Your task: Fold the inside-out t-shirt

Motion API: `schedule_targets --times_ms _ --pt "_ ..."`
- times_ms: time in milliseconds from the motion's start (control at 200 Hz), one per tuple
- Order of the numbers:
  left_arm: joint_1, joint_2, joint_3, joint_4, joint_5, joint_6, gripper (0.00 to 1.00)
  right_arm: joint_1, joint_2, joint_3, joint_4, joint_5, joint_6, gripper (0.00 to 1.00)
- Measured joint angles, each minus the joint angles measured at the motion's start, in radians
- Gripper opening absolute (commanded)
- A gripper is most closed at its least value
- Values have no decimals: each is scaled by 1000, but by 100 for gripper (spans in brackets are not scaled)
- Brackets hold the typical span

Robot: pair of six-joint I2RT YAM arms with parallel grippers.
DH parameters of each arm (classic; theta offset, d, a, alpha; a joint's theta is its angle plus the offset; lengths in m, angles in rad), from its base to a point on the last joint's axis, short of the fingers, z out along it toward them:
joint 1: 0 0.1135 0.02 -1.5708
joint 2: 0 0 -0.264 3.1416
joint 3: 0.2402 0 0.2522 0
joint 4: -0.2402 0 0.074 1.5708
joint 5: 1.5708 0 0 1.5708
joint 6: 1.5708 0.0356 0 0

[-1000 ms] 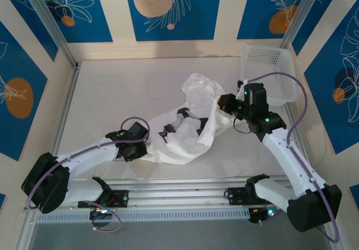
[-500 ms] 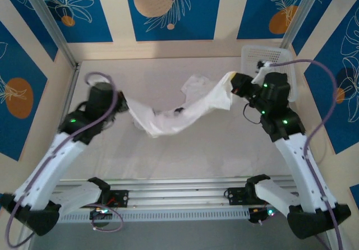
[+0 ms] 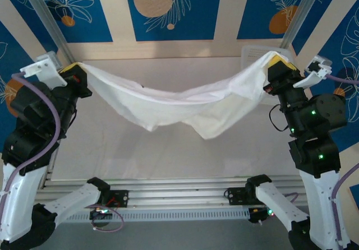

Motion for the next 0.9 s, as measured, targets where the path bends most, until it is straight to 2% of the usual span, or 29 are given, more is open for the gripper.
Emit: schedule_targets --times_ms 200,380,550,740,830,900 --pt "44 179 -2 7 -8 23 0 -8 132 19 -32 0 -16 0" --pt "179 444 -138 115 125 -56 0 -67 314 -115 -31 -59 -2 0" --pt "244 737 -261 195 230 -118 0 -100 477 -309 -14 -114 38 0" --pt "282 1008 -222 243 312 -153 25 -101 627 -373 6 -179 62 0" --pt "298 1026 -216 242 332 -163 32 -101 630 -373 17 -190 64 0" --pt "310 993 -219 243 346 -169 34 -101 615 -373 26 -190 64 0"
